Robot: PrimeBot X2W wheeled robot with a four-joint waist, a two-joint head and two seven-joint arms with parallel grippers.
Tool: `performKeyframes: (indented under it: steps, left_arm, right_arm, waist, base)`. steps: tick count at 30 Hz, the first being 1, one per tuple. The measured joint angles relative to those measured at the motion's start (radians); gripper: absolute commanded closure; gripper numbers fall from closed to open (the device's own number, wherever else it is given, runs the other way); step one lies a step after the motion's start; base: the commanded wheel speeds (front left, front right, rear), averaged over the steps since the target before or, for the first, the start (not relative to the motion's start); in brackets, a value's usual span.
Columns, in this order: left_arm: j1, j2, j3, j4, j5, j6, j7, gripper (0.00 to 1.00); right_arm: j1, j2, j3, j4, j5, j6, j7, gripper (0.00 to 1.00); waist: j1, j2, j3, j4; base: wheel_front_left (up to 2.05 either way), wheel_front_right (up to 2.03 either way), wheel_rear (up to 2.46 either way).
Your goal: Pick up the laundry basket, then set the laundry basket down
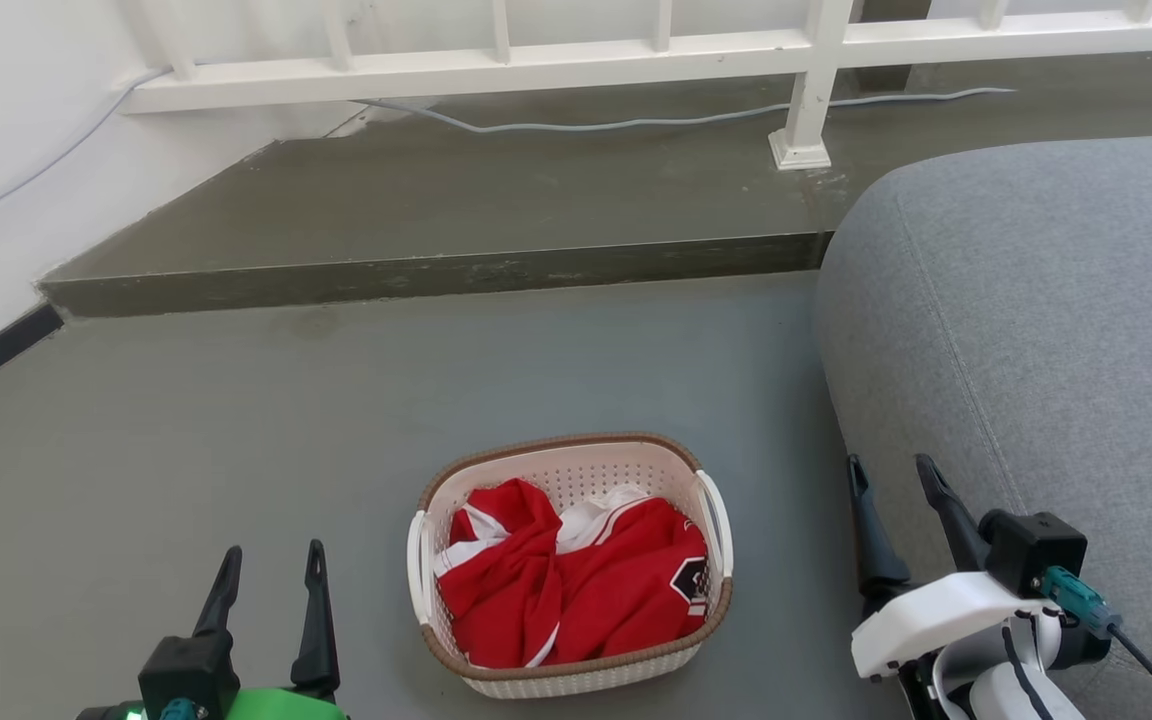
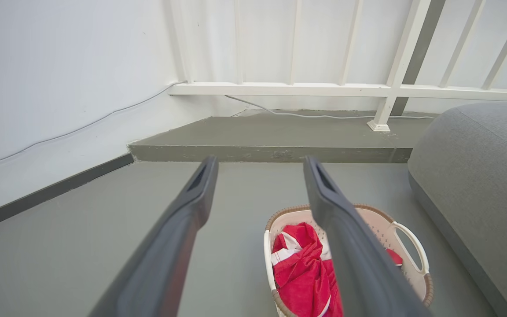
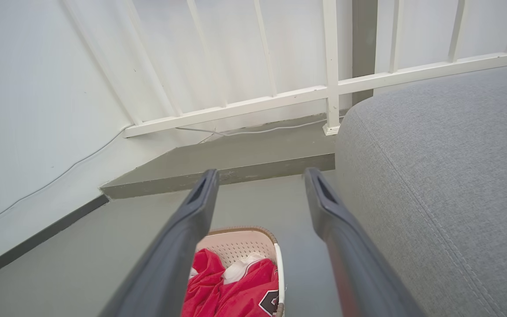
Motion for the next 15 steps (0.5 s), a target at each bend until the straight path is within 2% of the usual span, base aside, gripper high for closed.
performKeyframes:
  steps: [11,12,15]
  left_arm:
    - [0.016,-0.005,0.0,-0.034,0.007,-0.002,0.0,0.0]
    - [0.016,-0.007,0.0,-0.037,0.007,-0.003,0.0,1.0]
    - [0.021,-0.02,-0.007,-0.002,0.006,-0.003,0.005,1.0]
  right_arm:
    - [0.017,0.007,-0.014,-0.028,-0.02,0.0,0.0,0.0]
    - [0.017,0.007,-0.014,-0.025,-0.021,0.0,0.0,1.0]
    - [0.03,0.01,-0.007,0.007,-0.021,0.001,0.0,1.0]
  waist:
    - [0.0,0.0,0.003,0.009]
    - [0.0,0.0,0.003,0.01]
    - [0.0,0.0,0.003,0.01]
  base:
    - [0.0,0.0,0.0]
    - [0.0,0.0,0.0]
    - [0.0,0.0,0.0]
